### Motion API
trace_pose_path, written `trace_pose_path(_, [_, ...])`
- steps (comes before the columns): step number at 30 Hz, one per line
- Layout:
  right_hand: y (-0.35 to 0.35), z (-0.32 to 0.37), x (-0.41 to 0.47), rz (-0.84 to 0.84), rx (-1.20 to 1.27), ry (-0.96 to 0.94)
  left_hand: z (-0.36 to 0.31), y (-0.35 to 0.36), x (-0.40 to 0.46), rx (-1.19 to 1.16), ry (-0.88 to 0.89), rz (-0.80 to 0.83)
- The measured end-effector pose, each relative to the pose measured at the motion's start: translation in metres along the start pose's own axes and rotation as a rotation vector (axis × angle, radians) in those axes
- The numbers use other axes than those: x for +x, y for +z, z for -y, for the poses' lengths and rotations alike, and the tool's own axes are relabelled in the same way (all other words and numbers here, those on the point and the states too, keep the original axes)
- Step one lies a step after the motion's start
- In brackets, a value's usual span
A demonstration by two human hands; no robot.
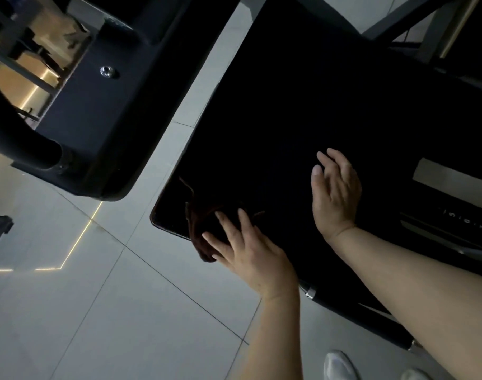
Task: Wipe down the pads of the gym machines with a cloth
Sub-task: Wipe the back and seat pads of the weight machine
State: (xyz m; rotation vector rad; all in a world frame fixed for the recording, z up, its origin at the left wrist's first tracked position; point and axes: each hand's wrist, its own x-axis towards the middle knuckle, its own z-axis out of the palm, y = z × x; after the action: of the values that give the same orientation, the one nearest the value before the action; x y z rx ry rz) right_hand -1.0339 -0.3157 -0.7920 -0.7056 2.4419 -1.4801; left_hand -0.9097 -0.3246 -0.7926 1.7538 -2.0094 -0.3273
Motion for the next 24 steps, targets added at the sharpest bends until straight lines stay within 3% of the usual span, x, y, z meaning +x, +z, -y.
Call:
trace_pose_path(4, [-0.008,-0.001,0.001,0.123,0.060,0.028,-0.014,0.013,-0.035,0.075,0.036,0.072])
trace_pose_path(8, [-0.021,0.001,0.004,0.256,0.270,0.122,-0.035,0.022,-0.077,0.146,0.259,0.227])
trace_pose_path(13, [-0.052,-0.002,0.009,0.509,0.425,0.211,-0.027,0.020,-0.081,0.283,0.376,0.230])
trace_pose_path(19, [-0.071,-0.014,-0.022,0.564,0.383,0.174,-0.018,0.003,-0.055,0.355,0.489,0.304])
trace_pose_path(24, [-0.071,-0.029,-0.031,0.574,0.307,0.132,0.000,-0.018,0.021,0.436,0.344,0.201])
